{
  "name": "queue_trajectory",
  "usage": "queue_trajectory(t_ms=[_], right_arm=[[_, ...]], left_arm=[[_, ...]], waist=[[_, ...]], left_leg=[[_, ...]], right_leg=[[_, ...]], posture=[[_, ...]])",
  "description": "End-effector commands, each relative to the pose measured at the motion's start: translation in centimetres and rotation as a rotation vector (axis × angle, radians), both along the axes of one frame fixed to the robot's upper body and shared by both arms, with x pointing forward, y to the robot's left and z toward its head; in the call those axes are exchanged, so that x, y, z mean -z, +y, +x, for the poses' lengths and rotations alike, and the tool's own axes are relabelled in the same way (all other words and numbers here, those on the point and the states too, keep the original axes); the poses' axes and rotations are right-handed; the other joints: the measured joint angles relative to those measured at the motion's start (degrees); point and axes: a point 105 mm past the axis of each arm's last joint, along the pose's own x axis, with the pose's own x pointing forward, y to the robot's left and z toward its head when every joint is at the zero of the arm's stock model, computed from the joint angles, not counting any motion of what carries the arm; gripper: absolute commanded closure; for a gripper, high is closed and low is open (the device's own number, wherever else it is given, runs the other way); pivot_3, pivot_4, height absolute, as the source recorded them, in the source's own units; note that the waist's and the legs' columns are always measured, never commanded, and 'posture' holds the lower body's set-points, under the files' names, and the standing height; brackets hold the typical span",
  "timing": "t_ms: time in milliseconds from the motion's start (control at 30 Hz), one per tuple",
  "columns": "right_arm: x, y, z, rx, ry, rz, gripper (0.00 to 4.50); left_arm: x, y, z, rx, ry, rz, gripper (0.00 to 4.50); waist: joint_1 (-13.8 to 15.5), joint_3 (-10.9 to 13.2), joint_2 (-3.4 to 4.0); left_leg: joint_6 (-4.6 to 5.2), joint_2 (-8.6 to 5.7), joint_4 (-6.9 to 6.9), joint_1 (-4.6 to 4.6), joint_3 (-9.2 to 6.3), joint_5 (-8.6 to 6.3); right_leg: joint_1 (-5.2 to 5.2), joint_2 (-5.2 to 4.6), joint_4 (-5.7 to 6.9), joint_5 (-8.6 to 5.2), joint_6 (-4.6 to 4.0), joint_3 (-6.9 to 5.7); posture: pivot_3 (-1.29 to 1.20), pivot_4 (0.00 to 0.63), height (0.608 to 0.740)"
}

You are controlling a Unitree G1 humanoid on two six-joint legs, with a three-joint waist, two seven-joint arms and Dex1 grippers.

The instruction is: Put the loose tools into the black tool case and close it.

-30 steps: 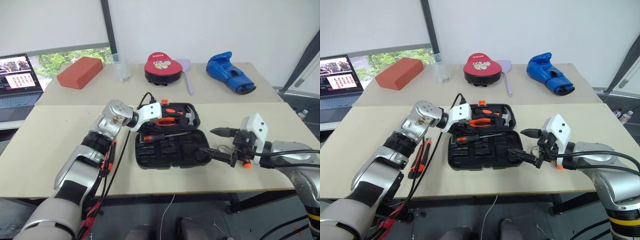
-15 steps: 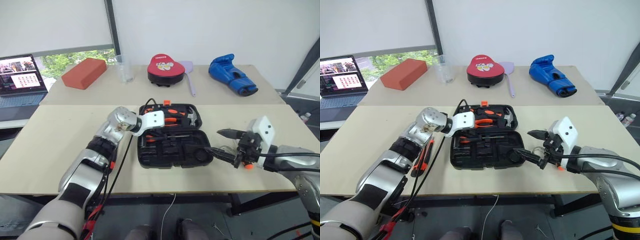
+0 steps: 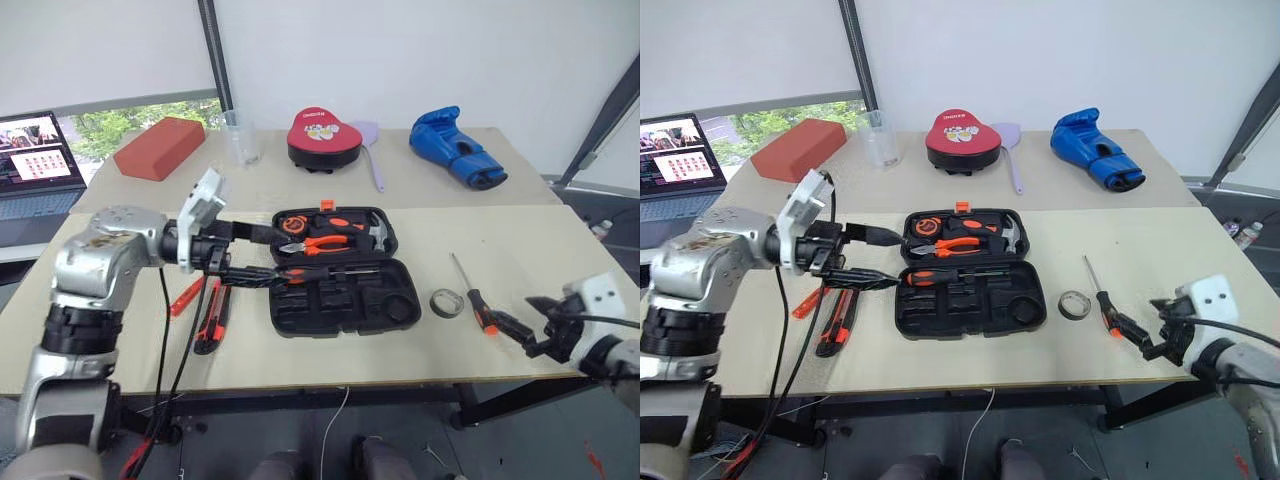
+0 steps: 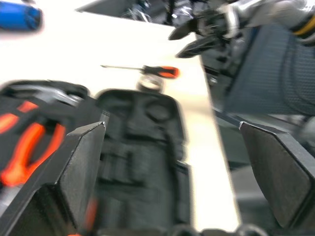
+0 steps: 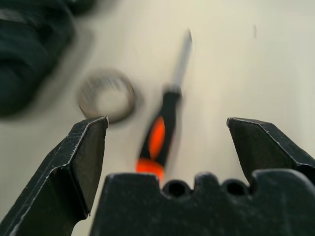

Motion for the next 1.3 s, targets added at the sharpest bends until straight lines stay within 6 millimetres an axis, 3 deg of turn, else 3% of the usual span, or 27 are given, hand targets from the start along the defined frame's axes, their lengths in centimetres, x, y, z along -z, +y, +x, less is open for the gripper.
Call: queue_trajectory(t_ms=[33,100,167,300,467,500,600,667,867,967,1067,1300], right_arm=[[1.6,0.0,0.7,0.057,-0.006,-0.016,0.00],[2.1,0.7,0.9,0.046,-0.013,0.016,0.00],[2.3,1.1,1.0,0.040,-0.026,0.042,0.40],[1.4,1.3,1.1,0.047,-0.089,0.065,1.62],[-0.8,1.5,1.5,0.005,-0.177,0.088,3.41],[-1.2,1.4,1.6,-0.003,-0.191,0.088,3.56],[-4.5,1.9,3.1,-0.083,-0.270,0.094,3.60],[-6.3,4.0,3.9,-0.243,-0.288,0.079,3.60],[-8.1,10.5,5.2,-0.718,-0.260,-0.021,3.60],[-7.3,13.0,5.8,-0.939,-0.230,-0.149,3.60],[-6.0,14.1,6.7,-1.064,-0.203,-0.266,3.60],[-3.8,13.9,9.2,-1.176,-0.193,-0.539,3.60]], left_arm=[[-1.3,-0.5,-1.1,0.026,-0.070,0.015,0.03],[-1.1,-0.6,-1.5,0.041,-0.074,0.030,0.03],[-0.9,-0.7,-1.7,0.045,-0.078,0.039,0.00],[0.9,0.7,-1.2,0.000,-0.109,0.127,0.00],[0.9,1.7,-0.8,-0.042,-0.112,0.137,0.00],[0.8,1.8,-0.8,-0.045,-0.113,0.134,0.00],[0.8,2.5,-0.8,-0.067,-0.095,0.138,0.00],[1.0,3.1,-1.1,-0.065,-0.073,0.156,0.00],[1.2,3.2,-1.8,-0.029,-0.046,0.175,0.00],[1.3,2.9,-1.6,-0.025,-0.047,0.173,0.00],[1.4,2.6,-1.4,-0.021,-0.053,0.175,0.00],[1.3,2.1,-1.4,-0.013,-0.069,0.174,0.00]], waist=[[0.1,0.0,0.04],[-0.1,0.0,0.07],[-0.3,0.0,0.07],[-0.4,0.0,0.08],[-0.1,0.0,0.09],[-0.1,0.0,0.09],[-0.2,0.0,0.12],[-0.7,0.1,0.20],[-1.4,0.1,0.16],[-1.4,0.1,0.16],[-1.0,0.1,0.15],[-1.1,0.1,0.13]], left_leg=[[-0.02,0.00,0.00,0.04,0.00,-0.01],[-0.40,-0.03,-0.04,0.18,0.01,-0.22],[-0.45,0.00,-0.13,0.45,0.01,-0.25],[-0.50,0.03,-0.30,0.69,0.02,-0.28],[-0.51,0.02,-0.33,0.69,0.02,-0.28],[-0.51,0.01,-0.33,0.69,0.02,-0.28],[-0.51,0.00,-0.33,0.69,0.02,-0.28],[-0.51,0.00,-0.34,0.70,0.05,-0.28],[-0.37,0.18,-0.60,0.72,0.05,-0.18],[-0.19,0.18,-0.62,0.69,0.05,-0.08],[-0.16,0.14,-0.62,0.66,0.03,-0.10],[-0.17,0.10,-0.65,0.61,0.03,-0.11]], right_leg=[[0.04,-0.01,0.00,0.00,0.00,-0.01],[0.13,-0.02,0.00,0.00,0.00,0.05],[0.35,0.03,-0.07,0.00,0.00,0.06],[0.44,0.07,-0.04,-0.05,-0.06,0.11],[0.42,0.08,-0.05,-0.07,-0.09,0.08],[0.43,0.07,-0.05,-0.07,-0.08,0.06],[0.42,0.07,-0.06,-0.07,-0.08,0.07],[0.39,0.07,-0.05,-0.07,-0.08,0.08],[0.36,0.14,-0.13,-0.14,-0.20,-0.01],[0.34,0.12,-0.15,-0.14,-0.22,-0.03],[0.33,0.07,-0.18,-0.14,-0.21,-0.09],[0.22,0.03,-0.16,-0.14,-0.21,-0.15]], posture=[[0.00,0.150,0.740],[0.00,0.150,0.740],[0.00,0.150,0.740],[0.00,0.150,0.740],[0.00,0.150,0.740],[0.00,0.150,0.740],[0.00,0.150,0.740],[0.00,0.150,0.740],[0.00,0.150,0.740],[0.00,0.150,0.740],[0.00,0.150,0.740],[0.00,0.150,0.740]])
